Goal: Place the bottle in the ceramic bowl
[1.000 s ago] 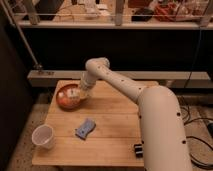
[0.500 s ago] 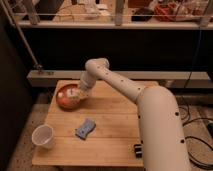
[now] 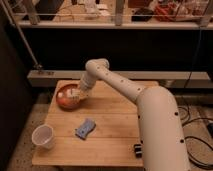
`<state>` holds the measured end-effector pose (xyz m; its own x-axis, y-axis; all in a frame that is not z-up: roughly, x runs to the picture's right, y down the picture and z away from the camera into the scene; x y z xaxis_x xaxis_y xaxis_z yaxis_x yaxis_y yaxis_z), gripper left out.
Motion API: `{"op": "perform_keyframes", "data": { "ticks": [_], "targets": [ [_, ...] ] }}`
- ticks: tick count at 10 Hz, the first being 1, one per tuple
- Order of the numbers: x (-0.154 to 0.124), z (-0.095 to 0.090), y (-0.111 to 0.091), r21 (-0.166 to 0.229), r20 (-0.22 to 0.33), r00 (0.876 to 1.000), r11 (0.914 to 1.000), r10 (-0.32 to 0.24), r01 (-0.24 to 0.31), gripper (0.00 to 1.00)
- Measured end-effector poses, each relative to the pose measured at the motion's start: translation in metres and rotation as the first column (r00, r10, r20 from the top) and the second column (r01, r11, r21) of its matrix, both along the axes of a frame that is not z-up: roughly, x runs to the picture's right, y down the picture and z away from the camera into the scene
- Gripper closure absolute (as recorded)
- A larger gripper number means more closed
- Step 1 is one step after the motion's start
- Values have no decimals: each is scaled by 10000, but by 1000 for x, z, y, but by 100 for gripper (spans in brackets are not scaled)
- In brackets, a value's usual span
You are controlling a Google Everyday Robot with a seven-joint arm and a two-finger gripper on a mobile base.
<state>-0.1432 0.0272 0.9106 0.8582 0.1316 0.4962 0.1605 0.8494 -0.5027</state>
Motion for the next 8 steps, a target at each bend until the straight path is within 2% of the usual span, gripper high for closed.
{"op": "perform_keyframes", "data": {
  "ticks": [2, 6, 8],
  "targets": [
    [0, 1, 1, -17, 7, 10000, 10000, 45, -45, 57],
    [-3, 2, 4, -40, 28, 10000, 10000, 80, -80, 55],
    [-2, 2, 5, -53, 26, 9999, 9999, 117, -116, 41]
  ]
}}
